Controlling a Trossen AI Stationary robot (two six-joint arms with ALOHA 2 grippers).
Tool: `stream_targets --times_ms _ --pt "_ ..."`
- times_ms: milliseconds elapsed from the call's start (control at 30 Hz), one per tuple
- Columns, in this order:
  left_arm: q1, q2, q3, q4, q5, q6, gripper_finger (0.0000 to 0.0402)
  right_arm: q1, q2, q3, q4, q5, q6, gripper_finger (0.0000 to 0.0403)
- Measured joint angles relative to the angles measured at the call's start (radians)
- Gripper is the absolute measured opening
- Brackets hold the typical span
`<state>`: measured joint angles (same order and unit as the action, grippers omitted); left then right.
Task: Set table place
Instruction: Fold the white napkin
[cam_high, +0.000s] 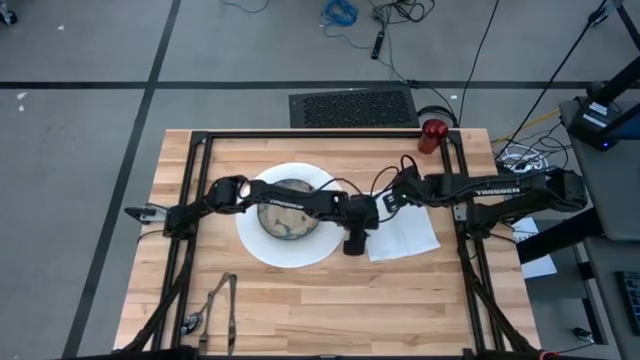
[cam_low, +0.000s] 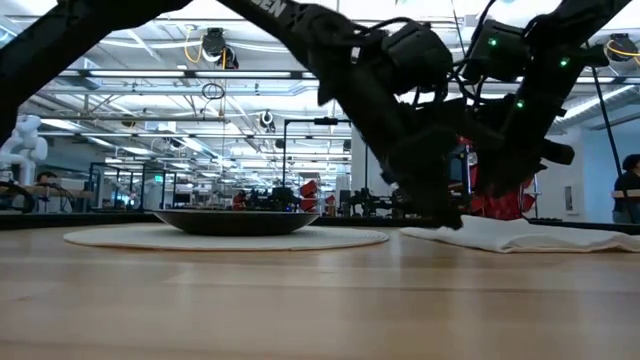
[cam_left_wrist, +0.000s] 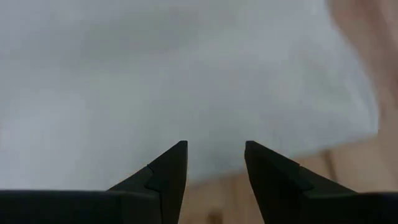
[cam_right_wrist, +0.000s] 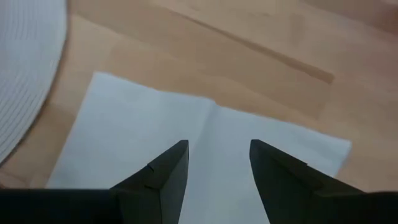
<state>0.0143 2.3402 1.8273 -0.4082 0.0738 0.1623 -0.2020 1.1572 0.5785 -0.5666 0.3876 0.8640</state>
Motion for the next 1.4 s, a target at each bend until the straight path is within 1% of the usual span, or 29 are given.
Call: stream_targets --times_ms 167,300,400,467,533,700,767,833,933,1000,1100,1400 --pt "-0.004 -0.001 -0.074 0.104 -0.015 0.000 0.0148 -0.008 -0.004 0.000 -0.062 -0.009 0.015 0.0160" --pt "-0.002 -0.001 -0.077 0.156 -0.025 0.000 0.0148 -0.008 -0.005 0.000 -0.114 -0.070 0.029 0.0160" --pt "0.005 0.019 -0.076 0.232 -0.026 0.000 0.0148 -0.005 -0.005 0.000 -0.251 -0.141 0.106 0.0160" --pt "0.010 0.030 -0.079 0.245 -0.022 0.000 0.0148 0.008 -0.005 0.000 -0.325 -0.153 0.156 0.0160" --pt "0.011 0.045 -0.076 0.276 -0.025 0.000 0.0148 0.029 -0.004 -0.001 -0.357 -0.153 0.173 0.0160" --pt "0.011 0.066 -0.074 0.311 -0.025 -0.001 0.0148 0.086 0.031 -0.001 -0.323 -0.153 0.175 0.0160" --pt "0.011 0.069 -0.074 0.315 -0.025 -0.002 0.0148 0.107 0.070 -0.001 -0.326 -0.153 0.193 0.0160" --pt "0.011 0.089 -0.073 0.357 -0.023 -0.004 0.0148 0.129 0.120 -0.001 -0.320 -0.154 0.207 0.0160" --pt "0.011 0.092 -0.073 0.367 -0.022 -0.005 0.0148 0.152 0.187 0.000 -0.257 -0.154 0.220 0.0160" --pt "0.011 0.098 -0.073 0.377 -0.022 -0.004 0.0148 0.161 0.209 0.000 -0.214 -0.151 0.208 0.0160" --pt "0.013 0.100 -0.074 0.396 -0.022 -0.004 0.0148 0.164 0.207 0.001 -0.154 -0.151 0.193 0.0160" --pt "0.027 0.105 -0.076 0.440 -0.021 0.000 0.0148 0.165 0.099 -0.002 -0.178 -0.157 0.187 0.0160"
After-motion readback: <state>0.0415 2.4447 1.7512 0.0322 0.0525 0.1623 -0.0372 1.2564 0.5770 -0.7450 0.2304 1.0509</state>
